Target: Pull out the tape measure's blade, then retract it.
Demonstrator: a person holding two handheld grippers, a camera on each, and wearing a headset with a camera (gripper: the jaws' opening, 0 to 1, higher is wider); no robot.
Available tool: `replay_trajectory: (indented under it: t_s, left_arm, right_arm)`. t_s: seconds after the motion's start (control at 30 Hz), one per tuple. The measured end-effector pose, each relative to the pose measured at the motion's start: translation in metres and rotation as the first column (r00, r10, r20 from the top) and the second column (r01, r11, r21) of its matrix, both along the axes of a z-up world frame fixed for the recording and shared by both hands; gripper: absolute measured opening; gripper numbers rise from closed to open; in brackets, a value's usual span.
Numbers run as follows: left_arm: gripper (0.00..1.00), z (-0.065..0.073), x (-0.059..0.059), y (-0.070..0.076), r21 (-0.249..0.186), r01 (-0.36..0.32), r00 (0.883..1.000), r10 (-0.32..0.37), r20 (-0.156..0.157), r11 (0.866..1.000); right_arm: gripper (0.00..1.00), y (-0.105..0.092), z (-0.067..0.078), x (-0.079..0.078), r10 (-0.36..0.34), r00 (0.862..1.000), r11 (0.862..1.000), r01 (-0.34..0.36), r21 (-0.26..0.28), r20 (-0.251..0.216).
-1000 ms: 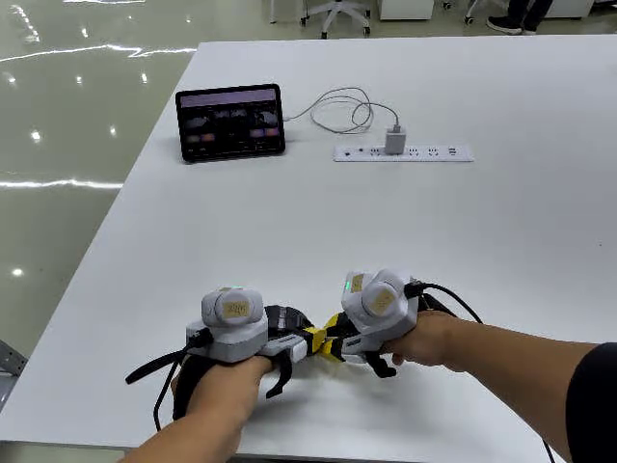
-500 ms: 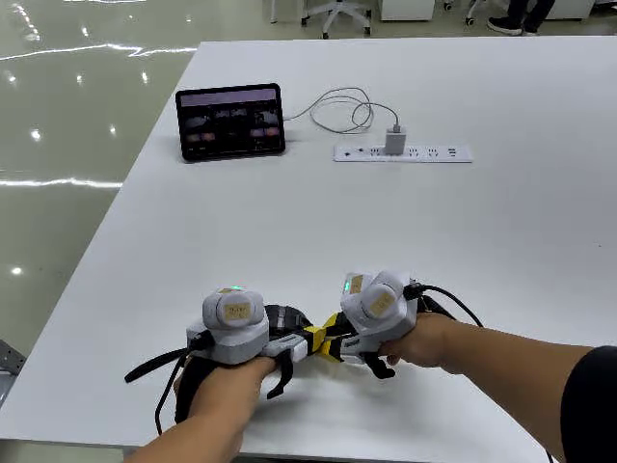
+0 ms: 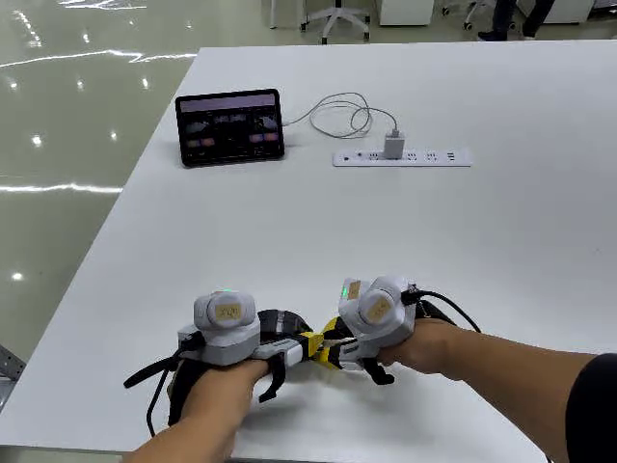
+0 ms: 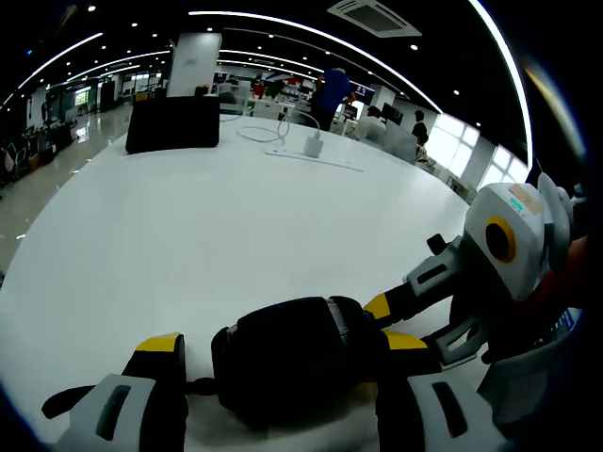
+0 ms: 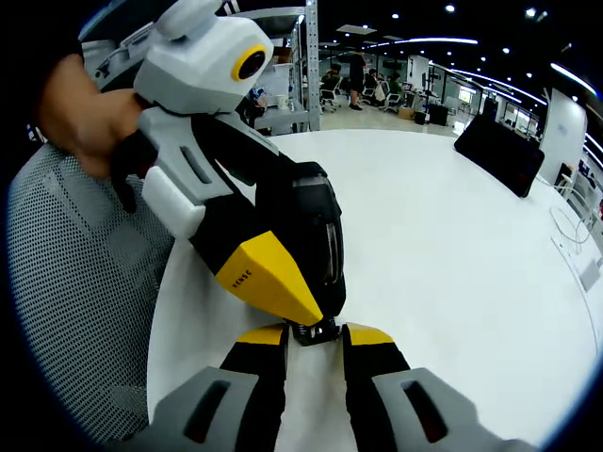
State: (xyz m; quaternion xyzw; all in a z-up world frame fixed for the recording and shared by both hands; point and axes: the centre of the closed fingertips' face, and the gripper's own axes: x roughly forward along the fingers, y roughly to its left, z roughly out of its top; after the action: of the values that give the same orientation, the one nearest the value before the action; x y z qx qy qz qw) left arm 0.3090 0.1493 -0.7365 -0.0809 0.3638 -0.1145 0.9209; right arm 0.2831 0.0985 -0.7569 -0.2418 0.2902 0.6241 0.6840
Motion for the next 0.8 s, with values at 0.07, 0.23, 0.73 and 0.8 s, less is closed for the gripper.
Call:
replay_trajectory:
  t_s: [0.07, 0.23, 0.73, 0.8]
  left_arm:
    - [0.83, -0.001, 0.000, 0.001, 0.010, -0.003, 1.000, 0.003, -0.003, 1.000]
    - [0.99, -0.001, 0.001, 0.000, -0.005, -0.019, 1.000, 0.019, -0.004, 1.000]
    - [1.00, 0.005, 0.004, 0.004, 0.026, 0.004, 1.000, -0.005, 0.006, 1.000]
    - [1.00, 0.007, 0.005, 0.004, 0.013, 0.011, 1.000, -0.011, 0.003, 1.000]
  right_arm:
    - [0.22, 0.000, 0.001, -0.001, 0.003, 1.000, 1.000, -0.003, -0.001, -0.003]
    - [0.27, -0.002, 0.003, -0.002, -0.003, 1.000, 1.000, 0.003, -0.002, -0.011]
    - [0.62, -0.011, 0.010, -0.011, -0.054, 0.992, 0.999, 0.053, -0.009, -0.112]
    - [0.63, -0.011, 0.012, -0.012, -0.060, 0.991, 0.998, 0.060, -0.006, -0.115]
